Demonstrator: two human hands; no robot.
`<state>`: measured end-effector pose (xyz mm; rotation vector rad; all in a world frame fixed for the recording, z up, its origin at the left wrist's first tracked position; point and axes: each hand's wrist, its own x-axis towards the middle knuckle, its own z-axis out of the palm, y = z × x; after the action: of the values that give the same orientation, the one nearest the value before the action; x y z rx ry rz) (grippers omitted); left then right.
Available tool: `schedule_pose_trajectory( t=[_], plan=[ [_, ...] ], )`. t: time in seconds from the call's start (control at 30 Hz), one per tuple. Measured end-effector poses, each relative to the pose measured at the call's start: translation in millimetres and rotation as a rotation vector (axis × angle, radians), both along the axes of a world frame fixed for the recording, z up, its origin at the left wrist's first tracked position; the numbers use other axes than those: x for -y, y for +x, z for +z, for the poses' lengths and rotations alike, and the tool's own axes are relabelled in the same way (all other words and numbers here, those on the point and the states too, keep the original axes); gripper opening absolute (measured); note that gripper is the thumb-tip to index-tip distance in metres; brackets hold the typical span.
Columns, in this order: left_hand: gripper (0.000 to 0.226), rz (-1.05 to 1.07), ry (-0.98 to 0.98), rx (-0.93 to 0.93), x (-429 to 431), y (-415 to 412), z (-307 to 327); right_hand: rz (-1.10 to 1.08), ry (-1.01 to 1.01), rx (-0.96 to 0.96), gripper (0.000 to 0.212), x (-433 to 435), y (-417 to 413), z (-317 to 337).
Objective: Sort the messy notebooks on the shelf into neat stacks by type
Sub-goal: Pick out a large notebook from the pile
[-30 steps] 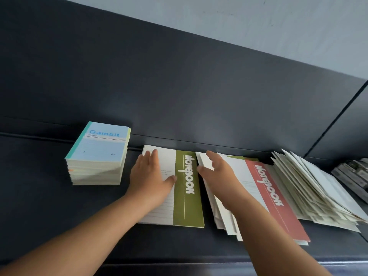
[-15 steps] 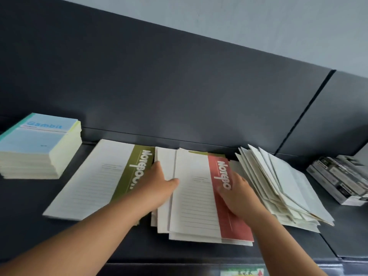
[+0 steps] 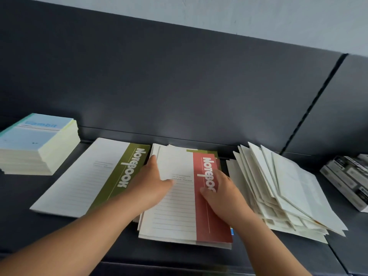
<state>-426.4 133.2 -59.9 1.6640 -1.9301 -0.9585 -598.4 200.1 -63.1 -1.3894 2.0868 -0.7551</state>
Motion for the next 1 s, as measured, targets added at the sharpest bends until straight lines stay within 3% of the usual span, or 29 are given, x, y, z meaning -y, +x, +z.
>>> schedule_pose_trajectory(
  t=[0.1,0.2,0.3,0.37,0.47,0.53,0.83,1.0],
  plan=[
    [0.060,0.030,-0.041,-0.063,-1,-2,0,-0.033,-0.125,0.054,0.030,-3,0,6],
    [0.074,0.167,-0.058,-0.177,6,0,6,-0.162,-0.272,0.261,0.051,-3,0,15],
    [0.075,0.330,0.227,-0.442,24,10,8,-0.383,-0.160,0.716,0.072,3,-11,15],
    [0.062,0.349,0.399,-0.536,29,14,10,-0.377,-0.055,0.847,0.050,3,-16,16],
    [0.019,0.279,0.370,-0.475,25,10,16,-0.332,-0.014,0.791,0.018,6,-11,19],
    [0.011,0.222,0.301,-0.485,21,6,25,-0.310,-0.082,0.756,0.013,9,-7,27],
    [0.023,0.011,-0.159,-0.876,10,9,80,-0.087,-0.660,0.607,0.020,6,-10,84],
    [0.030,-0.012,-0.142,-0.814,14,11,54,-0.042,-0.685,0.638,0.032,7,-10,54]
  ],
)
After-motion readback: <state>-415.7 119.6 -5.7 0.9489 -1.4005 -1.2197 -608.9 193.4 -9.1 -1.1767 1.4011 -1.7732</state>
